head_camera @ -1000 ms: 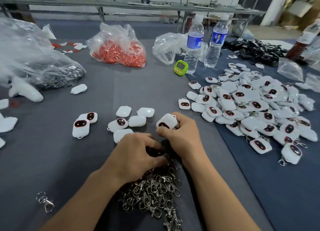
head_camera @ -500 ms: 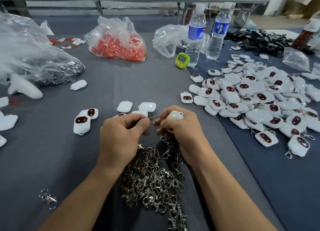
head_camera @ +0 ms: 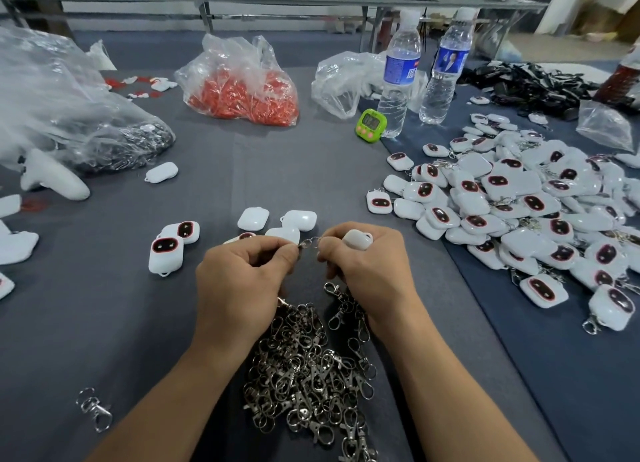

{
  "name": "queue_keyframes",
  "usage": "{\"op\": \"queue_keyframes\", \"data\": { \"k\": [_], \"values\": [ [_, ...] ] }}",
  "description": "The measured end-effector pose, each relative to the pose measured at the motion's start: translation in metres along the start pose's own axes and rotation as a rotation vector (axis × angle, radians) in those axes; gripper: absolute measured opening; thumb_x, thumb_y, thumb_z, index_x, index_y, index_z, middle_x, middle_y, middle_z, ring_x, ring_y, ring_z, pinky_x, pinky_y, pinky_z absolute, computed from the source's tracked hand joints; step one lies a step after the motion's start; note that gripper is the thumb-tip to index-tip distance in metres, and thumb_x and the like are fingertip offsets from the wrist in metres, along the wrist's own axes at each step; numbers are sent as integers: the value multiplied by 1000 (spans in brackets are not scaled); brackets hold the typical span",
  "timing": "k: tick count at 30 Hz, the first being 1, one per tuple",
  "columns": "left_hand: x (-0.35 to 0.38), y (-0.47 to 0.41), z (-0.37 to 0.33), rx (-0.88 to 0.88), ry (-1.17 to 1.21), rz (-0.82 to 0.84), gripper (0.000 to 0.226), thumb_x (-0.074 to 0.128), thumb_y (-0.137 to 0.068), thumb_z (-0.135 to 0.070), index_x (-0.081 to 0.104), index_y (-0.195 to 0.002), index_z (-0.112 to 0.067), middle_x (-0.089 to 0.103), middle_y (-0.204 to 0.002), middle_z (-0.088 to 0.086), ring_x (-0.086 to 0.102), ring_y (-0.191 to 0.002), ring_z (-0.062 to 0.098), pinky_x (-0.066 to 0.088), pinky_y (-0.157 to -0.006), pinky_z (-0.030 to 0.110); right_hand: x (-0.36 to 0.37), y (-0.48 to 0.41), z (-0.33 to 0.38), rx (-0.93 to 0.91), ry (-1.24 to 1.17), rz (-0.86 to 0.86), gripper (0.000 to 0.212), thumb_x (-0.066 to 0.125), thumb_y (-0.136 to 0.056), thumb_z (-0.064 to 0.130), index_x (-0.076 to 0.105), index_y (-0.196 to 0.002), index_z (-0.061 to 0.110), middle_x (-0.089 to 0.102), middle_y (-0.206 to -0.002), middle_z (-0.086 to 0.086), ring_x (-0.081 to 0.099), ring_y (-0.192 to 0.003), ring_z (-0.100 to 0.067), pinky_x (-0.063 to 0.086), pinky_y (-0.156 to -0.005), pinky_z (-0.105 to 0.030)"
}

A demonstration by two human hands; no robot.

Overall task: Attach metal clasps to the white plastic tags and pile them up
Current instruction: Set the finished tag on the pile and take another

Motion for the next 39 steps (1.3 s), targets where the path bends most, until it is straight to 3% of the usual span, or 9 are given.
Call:
{"op": "queue_keyframes", "data": {
  "k": [7,11,15,17,21,25,30,36,39],
  "values": [
    [5,4,-21,98,-91,40,16,80,-82,-26,81,-92,-39,72,-82,-31,67,-79,-8,45,-70,4,-1,2,11,-118,193,-39,11,70,-76,24,75,-69,31,64,-54,7,55,-52,-7,46,-54,-29],
    [8,3,-21,103,-55,77,20,85,-79,-19,80,-89,-36,74,-79,-25,70,-73,-5,52,-68,9,3,7,14,-135,220,-12,12,69,-73,26,73,-65,33,62,-52,10,54,-53,-6,44,-56,-28],
    [8,3,-24,110,-40,81,30,82,-83,-18,75,-79,-47,74,-76,-25,70,-69,-3,57,-67,19,8,9,16,-125,181,27,10,69,-72,23,74,-65,28,62,-51,9,54,-51,-6,42,-54,-27],
    [7,4,-24,109,-67,65,38,81,-83,-20,71,-69,-54,72,-72,-27,68,-66,-4,54,-64,16,9,8,14,-115,185,34,9,69,-73,24,74,-65,27,62,-52,7,54,-53,-9,43,-55,-29],
    [5,9,-25,120,-69,47,48,81,-84,-21,67,-73,-66,70,-70,-30,68,-66,-5,50,-63,9,11,10,12,-122,169,51,7,70,-71,26,75,-68,24,65,-56,-1,56,-55,-14,47,-54,-35],
    [3,8,-21,106,-17,26,34,83,-81,-18,75,-75,-50,73,-74,-24,70,-70,-2,55,-68,16,10,12,14,-148,201,41,7,69,-71,26,75,-69,29,64,-53,5,55,-51,-7,46,-50,-27],
    [6,7,-27,144,-39,20,26,82,-81,-18,76,-80,-44,73,-73,-26,70,-72,-4,51,-66,9,4,8,14,-166,254,11,13,70,-72,27,77,-69,37,64,-52,8,52,-48,-4,44,-47,-22],
    [20,6,-16,57,-9,129,23,81,-82,-11,79,-81,-34,74,-70,-20,70,-66,-3,50,-62,8,-2,1,4,-98,192,-28,10,70,-66,28,79,-70,32,66,-58,-4,55,-55,-13,51,-54,-40],
    [18,5,-18,65,-15,116,23,81,-81,-11,79,-79,-34,74,-71,-20,71,-67,-2,51,-63,9,-1,1,4,-90,178,-14,9,71,-66,29,79,-71,32,66,-57,-3,56,-56,-13,51,-57,-40]
  ]
}}
Point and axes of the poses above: each hand's wrist, its own y-axis away from the middle knuckle, its own x-axis out of the palm, z = x × y, the point moved 10 cm from there along -y, towards the middle knuckle
